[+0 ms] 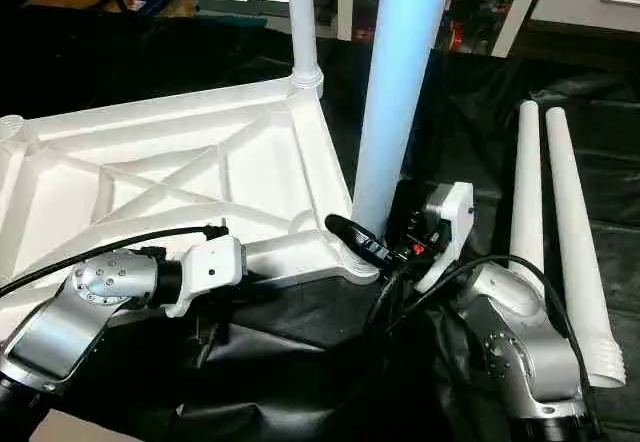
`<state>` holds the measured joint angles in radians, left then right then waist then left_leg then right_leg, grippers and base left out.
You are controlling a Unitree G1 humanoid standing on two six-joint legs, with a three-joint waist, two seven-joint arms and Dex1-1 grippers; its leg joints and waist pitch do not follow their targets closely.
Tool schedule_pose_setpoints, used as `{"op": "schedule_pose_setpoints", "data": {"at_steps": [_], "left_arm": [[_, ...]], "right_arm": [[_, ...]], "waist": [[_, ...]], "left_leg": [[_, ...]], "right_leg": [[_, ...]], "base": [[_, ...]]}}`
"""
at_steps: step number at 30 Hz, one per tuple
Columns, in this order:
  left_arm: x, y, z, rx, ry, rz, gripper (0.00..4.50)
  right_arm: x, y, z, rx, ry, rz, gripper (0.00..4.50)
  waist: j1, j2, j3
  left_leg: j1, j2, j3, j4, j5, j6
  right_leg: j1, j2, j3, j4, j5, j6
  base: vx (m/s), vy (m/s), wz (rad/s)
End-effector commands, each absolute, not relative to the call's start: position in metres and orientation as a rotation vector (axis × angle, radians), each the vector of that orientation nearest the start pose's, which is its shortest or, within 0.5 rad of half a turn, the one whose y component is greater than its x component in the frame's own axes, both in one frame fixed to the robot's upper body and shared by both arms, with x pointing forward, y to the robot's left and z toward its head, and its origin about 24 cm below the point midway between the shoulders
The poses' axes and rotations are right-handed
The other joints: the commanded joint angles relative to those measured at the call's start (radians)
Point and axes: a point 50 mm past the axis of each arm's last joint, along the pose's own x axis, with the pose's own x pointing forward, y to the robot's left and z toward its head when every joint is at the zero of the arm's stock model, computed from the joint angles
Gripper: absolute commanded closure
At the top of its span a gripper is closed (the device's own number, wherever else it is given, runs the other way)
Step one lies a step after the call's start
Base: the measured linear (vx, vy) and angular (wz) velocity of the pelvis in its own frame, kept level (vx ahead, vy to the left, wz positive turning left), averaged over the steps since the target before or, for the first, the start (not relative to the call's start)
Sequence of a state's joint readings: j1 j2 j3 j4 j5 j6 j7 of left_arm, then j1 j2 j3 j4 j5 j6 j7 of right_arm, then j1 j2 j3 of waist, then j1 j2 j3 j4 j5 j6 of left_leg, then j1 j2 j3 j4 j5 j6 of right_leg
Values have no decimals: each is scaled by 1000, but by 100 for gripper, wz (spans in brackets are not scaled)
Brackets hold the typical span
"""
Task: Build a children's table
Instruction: Insert table leg to table base
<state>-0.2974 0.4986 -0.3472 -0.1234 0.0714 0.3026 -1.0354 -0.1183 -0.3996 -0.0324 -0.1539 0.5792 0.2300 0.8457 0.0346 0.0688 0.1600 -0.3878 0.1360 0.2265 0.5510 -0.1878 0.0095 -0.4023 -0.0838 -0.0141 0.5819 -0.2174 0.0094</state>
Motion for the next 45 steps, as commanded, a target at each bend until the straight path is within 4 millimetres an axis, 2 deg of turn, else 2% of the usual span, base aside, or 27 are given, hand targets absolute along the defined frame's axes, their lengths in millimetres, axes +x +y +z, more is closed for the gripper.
{"op": "schedule_pose_setpoints", "data": {"at_steps": [1, 7, 17, 21, 29, 31, 36, 45], "left_arm": [[254, 121, 59, 557, 363, -1264, 450], [254, 121, 58, 559, 362, -1266, 450], [255, 120, 58, 558, 361, -1264, 450], [256, 121, 57, 560, 361, -1264, 450], [257, 120, 58, 561, 359, -1265, 450], [257, 120, 58, 562, 359, -1265, 450], [256, 121, 58, 563, 359, -1261, 450], [258, 123, 58, 566, 360, -1254, 450]], "right_arm": [[252, -175, 116, 132, -127, 922, 128], [246, -178, 118, 105, -101, 949, 76], [235, -186, 119, 36, -35, 1022, 76], [237, -191, 120, 22, -25, 997, 76], [252, -190, 116, 6, 15, 999, 76], [254, -189, 114, -5, 28, 1006, 76], [259, -189, 111, -38, 67, 1018, 76], [262, -192, 112, -49, 83, 1032, 153]], "waist": [[-1, -27, -38], [1, -29, -43], [1, -30, -47], [1, -30, -49], [0, -30, -48], [-1, -30, -50], [0, -34, -54], [0, -36, -55]], "left_leg": [[25, 99, -56, -65, -91, 138], [24, 99, -55, -58, -57, 161], [23, 98, -56, -54, -66, 169], [21, 96, -56, -49, -47, 180], [23, 97, -57, -50, -86, 159], [22, 96, -57, -48, -74, 162], [19, 95, -56, -42, -22, 195], [20, 96, -56, -40, -32, 198]], "right_leg": [[23, -76, 41, -57, -41, -248], [28, -75, 40, -51, 7, -257], [30, -76, 38, -51, -29, -265], [31, -76, 38, -47, 0, -271], [29, -77, 38, -51, -78, -275], [31, -76, 38, -48, -61, -278], [33, -77, 37, -40, 10, -286], [33, -76, 37, -40, -26, -287]], "base": [[0, 0, 0], [0, 0, 0], [0, 0, 0], [0, 0, 0], [0, 0, 0], [0, 0, 0], [0, 0, 0], [0, 0, 0]]}}
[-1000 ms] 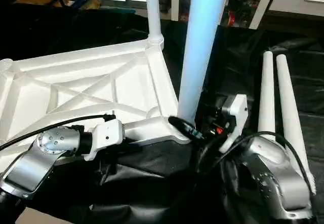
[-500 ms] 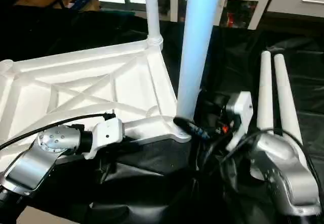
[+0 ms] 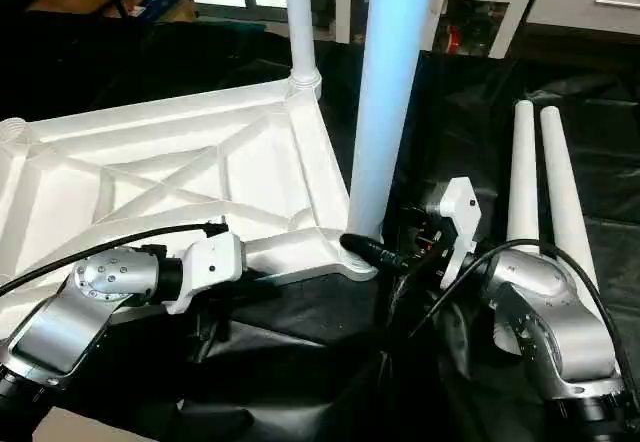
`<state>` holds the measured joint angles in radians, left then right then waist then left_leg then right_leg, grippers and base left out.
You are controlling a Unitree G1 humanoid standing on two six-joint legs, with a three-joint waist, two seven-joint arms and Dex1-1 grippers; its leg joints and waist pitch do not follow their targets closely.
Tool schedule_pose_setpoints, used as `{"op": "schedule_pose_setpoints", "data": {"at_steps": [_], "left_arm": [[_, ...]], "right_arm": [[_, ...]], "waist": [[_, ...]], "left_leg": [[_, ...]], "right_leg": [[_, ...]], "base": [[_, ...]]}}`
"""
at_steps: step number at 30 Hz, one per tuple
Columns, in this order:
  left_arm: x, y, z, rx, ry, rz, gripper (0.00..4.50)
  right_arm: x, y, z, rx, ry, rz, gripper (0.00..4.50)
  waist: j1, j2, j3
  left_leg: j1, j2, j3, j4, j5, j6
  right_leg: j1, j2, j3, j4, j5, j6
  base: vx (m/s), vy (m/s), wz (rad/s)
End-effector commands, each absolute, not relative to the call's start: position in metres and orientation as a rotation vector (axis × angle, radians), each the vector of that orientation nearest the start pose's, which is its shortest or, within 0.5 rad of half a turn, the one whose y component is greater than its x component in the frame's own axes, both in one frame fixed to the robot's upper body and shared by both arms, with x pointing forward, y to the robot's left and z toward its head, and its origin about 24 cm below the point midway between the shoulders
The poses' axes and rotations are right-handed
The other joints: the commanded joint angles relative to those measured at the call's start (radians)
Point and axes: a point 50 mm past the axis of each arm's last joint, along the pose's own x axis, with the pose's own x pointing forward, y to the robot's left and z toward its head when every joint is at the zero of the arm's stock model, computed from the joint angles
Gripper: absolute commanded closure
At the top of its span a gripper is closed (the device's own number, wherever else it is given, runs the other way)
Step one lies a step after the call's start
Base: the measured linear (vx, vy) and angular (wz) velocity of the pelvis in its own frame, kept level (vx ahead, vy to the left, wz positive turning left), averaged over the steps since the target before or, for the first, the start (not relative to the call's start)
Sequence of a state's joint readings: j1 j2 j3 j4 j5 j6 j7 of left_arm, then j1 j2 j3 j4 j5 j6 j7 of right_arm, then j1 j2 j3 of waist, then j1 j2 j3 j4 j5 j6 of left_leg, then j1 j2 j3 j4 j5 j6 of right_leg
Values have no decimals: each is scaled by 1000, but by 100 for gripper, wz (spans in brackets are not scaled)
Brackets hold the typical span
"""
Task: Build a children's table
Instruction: Insert table leg to table base
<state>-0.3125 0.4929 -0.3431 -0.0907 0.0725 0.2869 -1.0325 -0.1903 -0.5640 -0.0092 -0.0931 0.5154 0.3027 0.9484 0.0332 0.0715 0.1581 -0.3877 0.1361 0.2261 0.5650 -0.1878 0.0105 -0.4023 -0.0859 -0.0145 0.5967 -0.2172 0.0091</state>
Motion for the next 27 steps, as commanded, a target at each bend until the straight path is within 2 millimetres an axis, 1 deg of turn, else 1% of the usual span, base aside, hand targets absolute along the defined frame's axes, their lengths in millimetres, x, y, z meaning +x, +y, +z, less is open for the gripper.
{"op": "schedule_pose_setpoints", "data": {"at_steps": [1, 2, 3, 5, 8, 9, 10, 13, 14, 17, 18, 19, 21, 24, 25, 26, 27], "left_arm": [[258, 123, 58, 566, 360, -1254, 450], [258, 123, 58, 566, 360, -1254, 450], [258, 123, 58, 566, 360, -1254, 450], [258, 122, 58, 566, 360, -1256, 450], [258, 122, 58, 567, 360, -1257, 450], [259, 122, 58, 568, 360, -1257, 450], [259, 122, 58, 569, 360, -1255, 450], [259, 123, 58, 568, 359, -1251, 450], [258, 124, 58, 568, 359, -1250, 450], [256, 126, 57, 566, 366, -1251, 450], [256, 126, 57, 566, 366, -1251, 450], [255, 127, 57, 564, 369, -1252, 450], [253, 130, 55, 548, 392, -1243, 450], [255, 134, 51, 527, 423, -1172, 450], [263, 135, 48, 493, 431, -1060, 450], [266, 135, 48, 473, 437, -1020, 450], [268, 134, 47, 462, 445, -990, 450]], "right_arm": [[263, -192, 112, -51, 85, 1033, 163], [262, -193, 112, -51, 89, 1036, 176], [262, -193, 112, -51, 89, 1036, 189], [262, -193, 110, -59, 108, 1056, 201], [262, -193, 108, -68, 128, 1076, 232], [262, -193, 107, -71, 134, 1080, 232], [262, -193, 106, -75, 146, 1091, 242], [263, -193, 105, -73, 152, 1098, 251], [264, -193, 105, -73, 153, 1099, 251], [266, -193, 103, -73, 154, 1095, 253], [266, -193, 103, -73, 154, 1095, 254], [267, -193, 103, -73, 154, 1092, 254], [269, -192, 101, -60, 148, 1066, 254], [274, -192, 96, -50, 143, 998, 254], [281, -191, 90, -41, 145, 901, 254], [283, -189, 86, -32, 151, 863, 254], [285, -187, 83, -32, 153, 825, 254]], "waist": [[2, -39, -54], [2, -37, -55], [2, -38, -55], [2, -37, -56], [2, -38, -54], [2, -39, -54], [2, -41, -56], [2, -42, -57], [2, -47, -58], [1, -46, -57], [0, -49, -58], [0, -47, -57], [-2, -48, -57], [-9, -49, -56], [-10, -49, -54], [-20, -53, -50], [-23, -53, -50]], "left_leg": [[20, 95, -55, -54, -28, 199], [20, 95, -55, -52, -21, 203], [20, 95, -55, -52, -18, 205], [19, 95, -55, -51, -18, 207], [19, 95, -55, -51, -28, 205], [19, 95, -55, -52, -32, 201], [20, 95, -55, -51, -33, 199], [19, 95, -55, -49, -21, 206], [19, 95, -54, -49, -18, 209], [18, 94, -55, -48, -16, 215], [18, 94, -54, -48, -16, 215], [18, 94, -55, -48, -16, 215], [17, 94, -55, -48, -17, 215], [16, 94, -56, -50, -28, 206], [16, 94, -56, -51, -37, 203], [14, 91, -57, -55, -64, 181], [16, 92, -57, -56, -76, 168]], "right_leg": [[33, -74, 37, -54, -19, -288], [33, -73, 37, -53, -7, -289], [34, -73, 37, -53, 0, -291], [34, -73, 37, -52, 2, -294], [34, -74, 37, -54, -17, -297], [35, -74, 37, -54, -27, -296], [35, -74, 36, -54, -32, -296], [35, -74, 37, -51, -19, -296], [35, -74, 37, -51, -15, -296], [34, -75, 36, -51, -20, -295], [34, -74, 36, -51, -22, -294], [34, -74, 36, -51, -27, -293], [34, -74, 36, -51, -34, -292], [33, -75, 35, -52, -50, -294], [32, -74, 36, -56, -65, -294], [31, -75, 35, -62, -123, -293], [31, -75, 35, -63, -149, -290]], "base": [[0, 0, 0], [0, 0, 0], [0, 0, 0], [0, 0, 0], [0, 0, 0], [0, 0, 0], [0, 0, 0], [0, 0, 0], [0, 0, 0], [0, 0, 0], [0, 0, 0], [0, 0, 0], [0, 0, 0], [0, 0, 0], [0, 0, 0], [0, 0, 0], [0, 0, 0]]}}
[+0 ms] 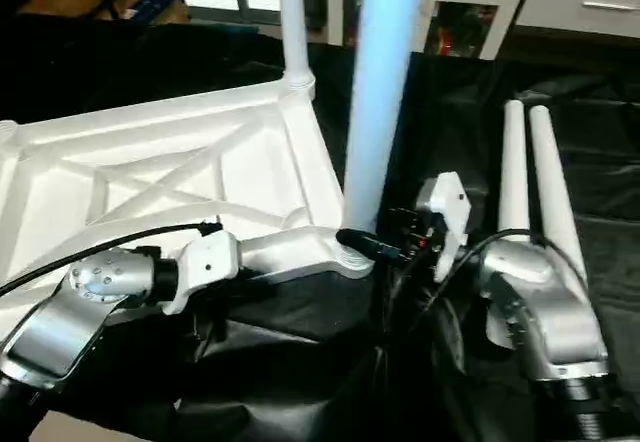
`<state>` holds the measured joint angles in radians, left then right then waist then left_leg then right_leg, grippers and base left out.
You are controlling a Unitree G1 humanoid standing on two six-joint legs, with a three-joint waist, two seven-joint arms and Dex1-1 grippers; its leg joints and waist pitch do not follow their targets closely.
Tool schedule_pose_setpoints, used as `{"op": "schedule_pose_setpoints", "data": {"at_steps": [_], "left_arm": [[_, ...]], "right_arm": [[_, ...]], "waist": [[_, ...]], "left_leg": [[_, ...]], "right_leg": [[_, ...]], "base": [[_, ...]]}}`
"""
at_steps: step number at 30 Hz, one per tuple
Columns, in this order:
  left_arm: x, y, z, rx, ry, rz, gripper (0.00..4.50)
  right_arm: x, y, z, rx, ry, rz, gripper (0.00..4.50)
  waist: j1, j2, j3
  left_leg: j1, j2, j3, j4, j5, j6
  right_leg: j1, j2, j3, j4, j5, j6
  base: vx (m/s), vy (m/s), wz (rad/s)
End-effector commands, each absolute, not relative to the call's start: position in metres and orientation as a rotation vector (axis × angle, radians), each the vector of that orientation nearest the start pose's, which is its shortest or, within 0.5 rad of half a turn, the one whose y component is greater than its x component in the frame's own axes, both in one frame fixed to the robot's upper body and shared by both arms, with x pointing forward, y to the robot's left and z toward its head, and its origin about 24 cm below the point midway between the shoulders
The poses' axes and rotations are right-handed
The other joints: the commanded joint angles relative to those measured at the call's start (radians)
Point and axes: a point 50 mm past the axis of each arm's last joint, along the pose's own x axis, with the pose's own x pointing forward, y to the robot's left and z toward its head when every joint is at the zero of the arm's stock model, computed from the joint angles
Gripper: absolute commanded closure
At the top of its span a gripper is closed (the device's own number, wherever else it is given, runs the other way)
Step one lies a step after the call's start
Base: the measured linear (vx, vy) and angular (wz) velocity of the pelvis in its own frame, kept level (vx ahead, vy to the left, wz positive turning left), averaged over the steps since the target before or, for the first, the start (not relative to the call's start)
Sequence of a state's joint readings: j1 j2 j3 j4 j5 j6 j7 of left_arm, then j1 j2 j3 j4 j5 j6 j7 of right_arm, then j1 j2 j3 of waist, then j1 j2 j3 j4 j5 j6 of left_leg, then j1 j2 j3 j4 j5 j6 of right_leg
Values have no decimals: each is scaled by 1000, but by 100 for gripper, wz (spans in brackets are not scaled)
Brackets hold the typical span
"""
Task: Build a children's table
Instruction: Insert table leg to table base
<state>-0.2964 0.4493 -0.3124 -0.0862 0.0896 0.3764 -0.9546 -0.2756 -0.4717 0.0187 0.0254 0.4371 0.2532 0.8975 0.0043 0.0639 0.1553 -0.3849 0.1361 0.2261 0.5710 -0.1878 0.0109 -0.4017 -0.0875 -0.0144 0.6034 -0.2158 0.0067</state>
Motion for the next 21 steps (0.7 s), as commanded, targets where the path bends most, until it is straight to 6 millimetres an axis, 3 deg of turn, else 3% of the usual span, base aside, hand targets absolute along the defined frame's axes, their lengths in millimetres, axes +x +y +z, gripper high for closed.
{"op": "schedule_pose_setpoints", "data": {"at_steps": [1, 3, 4, 6, 9, 12, 13, 16, 17, 18, 21], "left_arm": [[268, 134, 47, 462, 445, -990, 450], [273, 131, 47, 443, 452, -918, 450], [277, 129, 47, 445, 457, -863, 450], [283, 126, 47, 430, 473, -778, 450], [290, 123, 48, 403, 484, -669, 450], [300, 109, 54, 337, 507, -549, 450], [300, 109, 54, 334, 507, -548, 450], [302, 89, 62, 293, 463, -590, 450], [297, 84, 63, 343, 389, -710, 450], [296, 83, 63, 356, 376, -734, 450], [284, 89, 59, 432, 335, -889, 450]], "right_arm": [[285, -187, 83, -32, 153, 825, 254], [290, -178, 77, -12, 159, 767, 254], [293, -171, 75, 1, 158, 736, 255], [300, -158, 71, 8, 160, 684, 255], [309, -147, 68, 24, 174, 612, 255], [328, -138, 62, 53, 189, 375, 255], [328, -138, 62, 55, 188, 368, 255], [336, -127, 58, 97, 183, 296, 255], [337, -120, 65, 127, 138, 372, 255], [337, -119, 67, 132, 127, 388, 255], [330, -120, 82, 109, 42, 555, 255]], "waist": [[5, -45, -45], [0, -48, -42], [-2, -46, -40], [-7, -49, -39], [-11, -46, -37], [-19, -49, -40], [-22, -46, -39], [-20, -44, -42], [-16, -49, -49], [-11, -44, -50], [-7, -53, -55]], "left_leg": [[14, 92, -58, -64, -89, 157], [13, 91, -61, -69, -135, 131], [16, 91, -61, -73, -168, 103], [13, 90, -65, -78, -187, 80], [17, 88, -66, -80, -214, 62], [22, 87, -66, -84, -245, 35], [23, 88, -66, -85, -250, 27], [26, 91, -66, -91, -278, 13], [24, 89, -67, -91, -286, 22], [25, 93, -67, -93, -284, 25], [21, 94, -64, -91, -241, 54]], "right_leg": [[29, -74, 36, -74, -179, -281], [31, -76, 36, -83, -263, -256], [25, -75, 37, -87, -321, -233], [24, -74, 37, -91, -364, -212], [18, -76, 38, -99, -407, -196], [13, -74, 38, -104, -430, -189], [11, -75, 39, -104, -429, -190], [8, -70, 38, -109, -375, -184], [11, -71, 36, -108, -345, -180], [9, -70, 37, -106, -302, -174], [19, -66, 36, -93, -153, -186]], "base": [[0, 0, 0], [0, 0, 0], [0, 0, 0], [0, 0, 0], [0, 0, 0], [0, 0, 0], [0, 0, 0], [0, 0, 0], [0, 0, 0], [0, 0, 0], [0, 0, 0]]}}
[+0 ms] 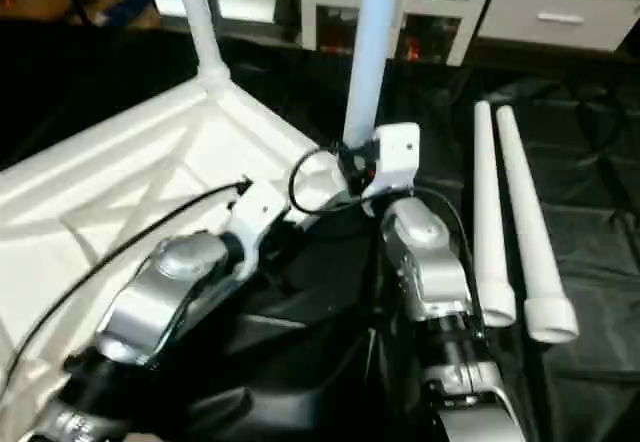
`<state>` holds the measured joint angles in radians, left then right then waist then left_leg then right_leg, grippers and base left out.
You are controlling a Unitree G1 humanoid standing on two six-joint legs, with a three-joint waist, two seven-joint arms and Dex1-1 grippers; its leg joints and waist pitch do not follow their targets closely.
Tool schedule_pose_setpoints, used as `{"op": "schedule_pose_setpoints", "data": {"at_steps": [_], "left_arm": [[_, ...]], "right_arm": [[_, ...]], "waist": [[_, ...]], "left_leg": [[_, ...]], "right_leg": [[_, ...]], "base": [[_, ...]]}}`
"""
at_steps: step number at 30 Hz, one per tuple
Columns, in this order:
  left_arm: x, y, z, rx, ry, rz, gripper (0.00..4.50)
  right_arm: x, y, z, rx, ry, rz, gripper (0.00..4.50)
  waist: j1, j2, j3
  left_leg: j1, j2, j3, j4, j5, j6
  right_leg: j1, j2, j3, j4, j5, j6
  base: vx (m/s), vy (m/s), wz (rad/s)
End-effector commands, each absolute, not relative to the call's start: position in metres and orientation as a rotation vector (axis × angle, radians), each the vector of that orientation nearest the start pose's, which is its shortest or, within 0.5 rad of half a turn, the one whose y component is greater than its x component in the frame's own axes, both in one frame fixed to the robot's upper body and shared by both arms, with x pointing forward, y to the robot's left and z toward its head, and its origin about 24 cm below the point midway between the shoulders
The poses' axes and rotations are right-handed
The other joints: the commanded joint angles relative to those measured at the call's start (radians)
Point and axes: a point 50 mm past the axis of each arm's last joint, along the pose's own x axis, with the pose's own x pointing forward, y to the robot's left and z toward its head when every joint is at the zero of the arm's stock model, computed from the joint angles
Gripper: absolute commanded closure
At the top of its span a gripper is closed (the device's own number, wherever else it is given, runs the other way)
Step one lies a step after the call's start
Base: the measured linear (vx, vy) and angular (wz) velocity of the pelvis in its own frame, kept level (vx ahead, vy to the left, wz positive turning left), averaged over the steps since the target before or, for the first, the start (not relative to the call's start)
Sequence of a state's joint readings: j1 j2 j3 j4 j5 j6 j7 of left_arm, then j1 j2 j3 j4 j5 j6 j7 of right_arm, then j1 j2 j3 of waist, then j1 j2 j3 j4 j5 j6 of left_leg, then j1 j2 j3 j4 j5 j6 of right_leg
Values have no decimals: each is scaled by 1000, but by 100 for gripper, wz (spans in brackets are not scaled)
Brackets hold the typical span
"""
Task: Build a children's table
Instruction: Insert table leg to table base
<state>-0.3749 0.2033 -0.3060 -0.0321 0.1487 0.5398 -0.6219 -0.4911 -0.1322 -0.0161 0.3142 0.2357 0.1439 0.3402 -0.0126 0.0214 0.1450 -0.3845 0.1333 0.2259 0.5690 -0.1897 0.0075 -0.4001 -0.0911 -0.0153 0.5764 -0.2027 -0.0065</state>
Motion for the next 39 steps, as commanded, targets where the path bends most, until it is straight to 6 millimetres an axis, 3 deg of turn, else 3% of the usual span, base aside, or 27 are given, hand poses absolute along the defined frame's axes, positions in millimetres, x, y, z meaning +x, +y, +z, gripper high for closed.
{"op": "schedule_pose_setpoints", "data": {"at_steps": [1, 4, 5, 7, 9, 11, 13, 15, 19, 20, 22, 23, 25, 27, 29, 32, 39], "left_arm": [[280, 92, 57, 451, 333, -925, 450], [267, 99, 55, 494, 323, -1052, 450], [261, 104, 53, 513, 329, -1106, 450], [258, 110, 51, 527, 340, -1126, 450], [255, 114, 50, 537, 346, -1158, 450], [248, 118, 48, 551, 367, -1217, 450], [246, 120, 47, 559, 376, -1240, 450], [244, 122, 46, 570, 379, -1262, 450], [246, 123, 46, 577, 373, -1262, 450], [247, 122, 46, 580, 369, -1263, 450], [248, 122, 47, 582, 366, -1264, 450], [248, 122, 47, 582, 366, -1264, 450], [248, 122, 47, 582, 359, -1270, 450], [248, 122, 47, 579, 356, -1273, 450], [248, 122, 47, 577, 357, -1274, 450], [247, 123, 47, 576, 360, -1274, 450], [247, 123, 44, 572, 374, -1262, 450]], "right_arm": [[327, -122, 87, 89, 17, 603, 255], [316, -135, 99, 28, -30, 715, 187], [310, -144, 105, 1, -41, 771, 184], [302, -155, 112, -19, -48, 846, 175], [293, -165, 115, -45, -26, 912, 147], [284, -175, 116, -107, 14, 969, 140], [279, -179, 118, -114, 32, 999, 140], [273, -185, 122, -122, 45, 1037, 140], [271, -188, 125, -121, 47, 1059, 140], [270, -188, 123, -115, 68, 1081, 140], [270, -188, 121, -114, 74, 1082, 140], [270, -188, 121, -114, 74, 1082, 169], [269, -187, 118, -113, 92, 1088, 169], [267, -186, 115, -101, 111, 1101, 194], [266, -186, 112, -99, 124, 1105, 205], [266, -187, 111, -101, 136, 1099, 235], [272, -188, 98, -57, 179, 994, 261]], "waist": [[10, -13, -46], [18, -12, -50], [27, -13, -56], [31, -12, -62], [39, -12, -68], [47, -12, -67], [49, -8, -63], [52, -6, -59], [50, -6, -47], [50, -4, -43], [50, -5, -41], [49, -6, -44], [49, -10, -49], [50, -11, -55], [52, -11, -56], [53, -12, -54], [50, -12, -49]], "left_leg": [[20, 99, -62, -87, -219, 78], [17, 96, -59, -77, -154, 113], [20, 98, -55, -70, -85, 141], [28, 95, -48, -56, 24, 203], [22, 95, -48, -48, 85, 234], [21, 96, -49, -44, 117, 250], [19, 99, -50, -45, 90, 245], [24, 103, -50, -52, 8, 222], [30, 107, -49, -69, -139, 138], [33, 106, -52, -77, -218, 92], [36, 107, -53, -81, -252, 66], [38, 106, -53, -81, -253, 48], [35, 104, -52, -78, -212, 52], [32, 102, -50, -70, -138, 88], [29, 101, -49, -66, -104, 114], [28, 102, -50, -66, -111, 126], [28, 102, -51, -71, -145, 106]], "right_leg": [[19, -66, 38, -62, -136, -186], [25, -69, 39, -56, -85, -212], [30, -67, 39, -43, 19, -223], [25, -58, 37, -23, 209, -268], [32, -58, 36, -10, 296, -286], [29, -56, 33, -5, 319, -292], [26, -58, 32, -8, 265, -297], [26, -60, 32, -21, 145, -299], [19, -62, 36, -43, -59, -293], [19, -66, 39, -53, -165, -276], [18, -68, 41, -59, -212, -263], [18, -67, 42, -59, -213, -254], [20, -66, 43, -53, -154, -254], [24, -67, 42, -43, -52, -269], [26, -67, 41, -38, -8, -280], [27, -68, 40, -40, -26, -284], [23, -67, 40, -47, -95, -270]], "base": [[0, 0, 0], [18, -12, 0], [54, -35, -1], [66, -30, 3], [31, -14, 2], [0, 0, 0], [0, 0, 0], [0, 0, 0], [0, 0, 0], [0, 0, 0], [0, 0, 0], [0, 0, 0], [0, 0, 0], [0, 0, 0], [0, 0, 0], [0, 0, 0], [0, 0, 0]]}}
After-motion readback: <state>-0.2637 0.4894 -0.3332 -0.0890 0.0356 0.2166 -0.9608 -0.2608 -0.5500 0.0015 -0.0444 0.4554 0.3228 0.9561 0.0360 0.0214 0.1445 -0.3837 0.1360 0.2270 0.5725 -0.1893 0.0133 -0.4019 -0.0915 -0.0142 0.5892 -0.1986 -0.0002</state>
